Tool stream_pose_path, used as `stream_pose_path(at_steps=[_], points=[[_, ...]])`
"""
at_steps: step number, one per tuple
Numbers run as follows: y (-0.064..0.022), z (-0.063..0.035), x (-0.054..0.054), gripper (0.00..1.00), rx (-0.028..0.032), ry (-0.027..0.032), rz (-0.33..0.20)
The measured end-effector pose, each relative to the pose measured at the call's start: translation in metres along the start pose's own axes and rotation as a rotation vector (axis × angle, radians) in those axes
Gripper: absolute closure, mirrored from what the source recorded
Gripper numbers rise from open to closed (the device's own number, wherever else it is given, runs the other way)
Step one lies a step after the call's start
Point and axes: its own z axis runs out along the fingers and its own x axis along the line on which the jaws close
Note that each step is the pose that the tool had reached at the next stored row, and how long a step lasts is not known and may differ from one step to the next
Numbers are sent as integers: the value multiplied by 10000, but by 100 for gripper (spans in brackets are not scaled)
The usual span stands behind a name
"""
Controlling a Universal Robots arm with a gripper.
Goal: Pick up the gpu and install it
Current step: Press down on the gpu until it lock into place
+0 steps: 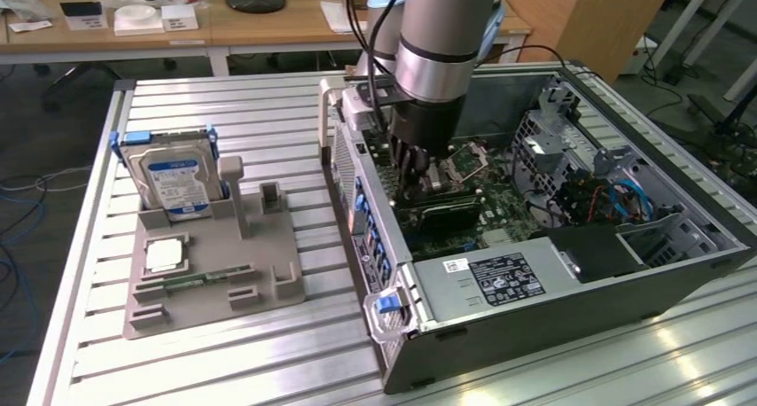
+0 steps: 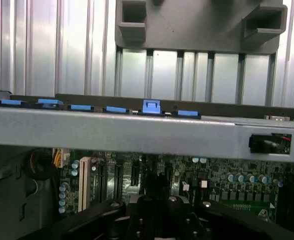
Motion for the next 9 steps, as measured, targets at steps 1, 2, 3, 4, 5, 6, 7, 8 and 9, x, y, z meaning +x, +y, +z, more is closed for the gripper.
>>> stream_pose_path(at_steps=[1, 2, 3, 4, 5, 6, 7, 8, 9], points=[[-1, -6, 0, 89, -1, 1, 0], [-5, -6, 0, 89, 5, 2, 1], [-25, -7, 1, 89, 8, 4, 0], [-59, -7, 2, 89, 11, 4, 1], [-100, -7, 3, 89, 13, 3, 1], [-145, -7, 5, 89, 14, 3, 1], [-189, -7, 7, 89, 13, 4, 1], [-230, -7, 8, 89, 12, 5, 2], [-271, -6, 9, 89, 12, 4, 1]])
